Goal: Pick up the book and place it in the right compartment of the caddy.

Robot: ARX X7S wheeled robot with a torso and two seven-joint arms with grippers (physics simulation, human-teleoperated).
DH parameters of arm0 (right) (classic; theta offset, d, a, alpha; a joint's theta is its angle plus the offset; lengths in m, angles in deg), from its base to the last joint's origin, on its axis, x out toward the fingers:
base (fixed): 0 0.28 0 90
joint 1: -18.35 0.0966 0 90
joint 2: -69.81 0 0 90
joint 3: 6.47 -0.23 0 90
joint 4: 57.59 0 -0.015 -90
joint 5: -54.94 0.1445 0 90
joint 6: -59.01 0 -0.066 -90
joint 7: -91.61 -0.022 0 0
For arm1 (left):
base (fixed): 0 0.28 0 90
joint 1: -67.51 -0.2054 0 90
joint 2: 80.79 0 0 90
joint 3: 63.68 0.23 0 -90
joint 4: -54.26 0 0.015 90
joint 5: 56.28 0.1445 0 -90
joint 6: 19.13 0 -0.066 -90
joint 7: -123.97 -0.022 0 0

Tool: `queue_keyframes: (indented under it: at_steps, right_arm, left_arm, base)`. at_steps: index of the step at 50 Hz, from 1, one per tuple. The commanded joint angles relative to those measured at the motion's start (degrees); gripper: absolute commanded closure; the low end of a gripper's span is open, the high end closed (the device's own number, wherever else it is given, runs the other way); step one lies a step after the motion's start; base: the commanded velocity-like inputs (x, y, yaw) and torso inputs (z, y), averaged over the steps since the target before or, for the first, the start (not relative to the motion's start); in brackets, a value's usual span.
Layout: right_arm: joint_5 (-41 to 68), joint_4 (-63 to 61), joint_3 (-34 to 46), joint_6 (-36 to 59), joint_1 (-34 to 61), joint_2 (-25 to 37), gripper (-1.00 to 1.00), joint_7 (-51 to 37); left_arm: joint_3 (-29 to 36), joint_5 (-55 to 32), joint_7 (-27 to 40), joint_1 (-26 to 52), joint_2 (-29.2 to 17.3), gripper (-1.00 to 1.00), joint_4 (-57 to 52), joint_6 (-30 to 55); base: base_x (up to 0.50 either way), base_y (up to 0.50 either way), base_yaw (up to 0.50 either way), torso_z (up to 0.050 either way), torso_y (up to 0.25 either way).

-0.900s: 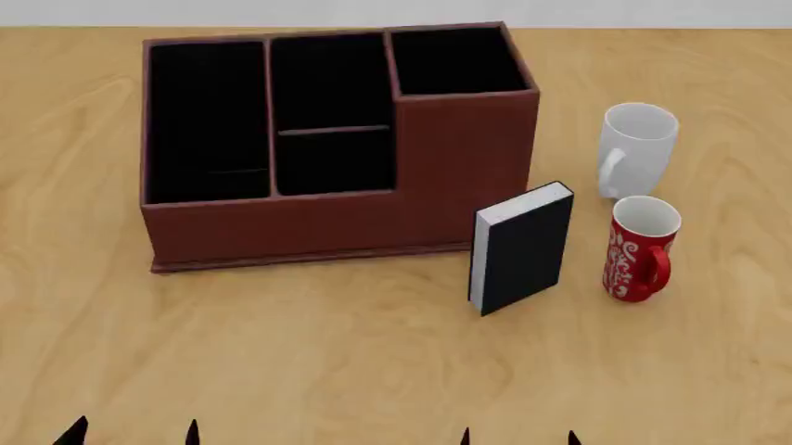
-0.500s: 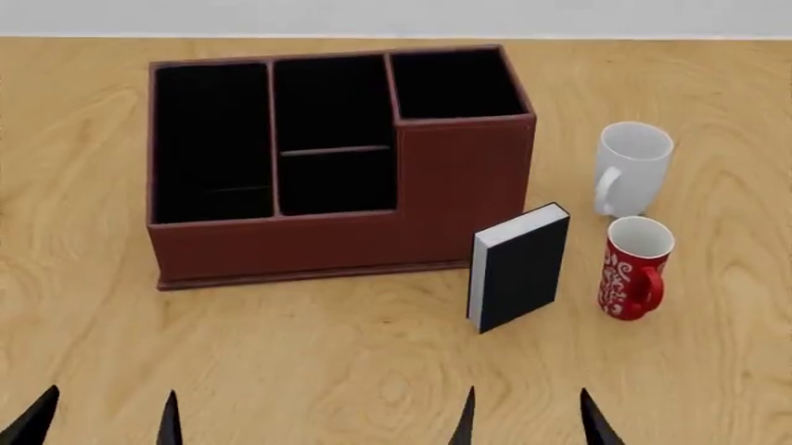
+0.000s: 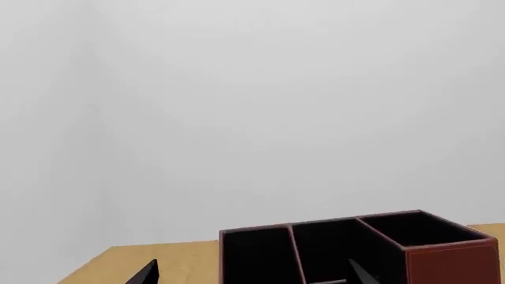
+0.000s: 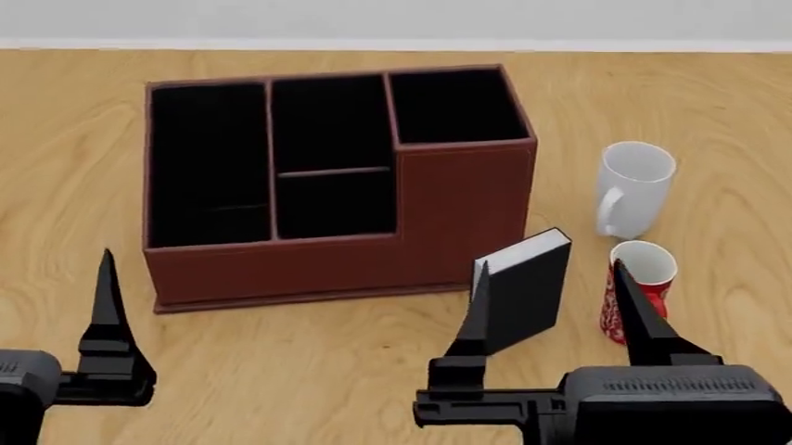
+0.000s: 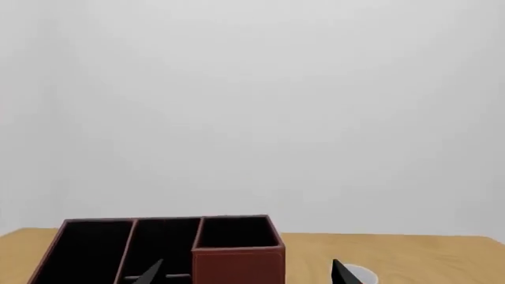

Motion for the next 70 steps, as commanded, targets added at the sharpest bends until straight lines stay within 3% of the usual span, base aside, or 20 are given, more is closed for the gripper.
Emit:
queue_keyframes:
  at_steps: [1,12,30,38,70]
  right_arm:
    - [0.65,-3.75,1.68,2.8,0.6,1.38,-1.0,-0.14]
    - [2.15,-3.92,1.25,1.66,0.23,1.51,-1.0,-0.41]
    - [-0.65,-4.35,3.25,3.54,1.18,2.33,-1.0,-3.44]
    - [-1.66,-3.71,3.65,3.5,1.28,2.3,-1.0,-4.98]
    - [0.24,-5.87,4.21,4.71,0.53,3.83,-1.0,-5.78]
  left_arm:
    - [0.03,1.61,2.52,1.17,-1.09,-1.0,-4.25,2.21]
    - [2.21,4.53,4.16,0.26,-2.07,-1.0,-2.65,-3.18]
    - [2.4,3.08,4.2,0.58,-2.94,-1.0,-3.1,-3.4]
    - [3.34,4.04,4.71,0.47,-3.55,-1.0,-2.86,-3.88]
    - [3.38,4.06,7.14,-1.2,-4.87,-1.0,-2.03,-6.55]
  base:
    - [0.5,0.0,0.0,0.0,0.0]
    - [0.5,0.0,0.0,0.0,0.0]
    - [0.5,0.0,0.0,0.0,0.001]
    - [0.07,0.0,0.0,0.0,0.001]
    - [-0.01,0.0,-0.5,0.0,0.0]
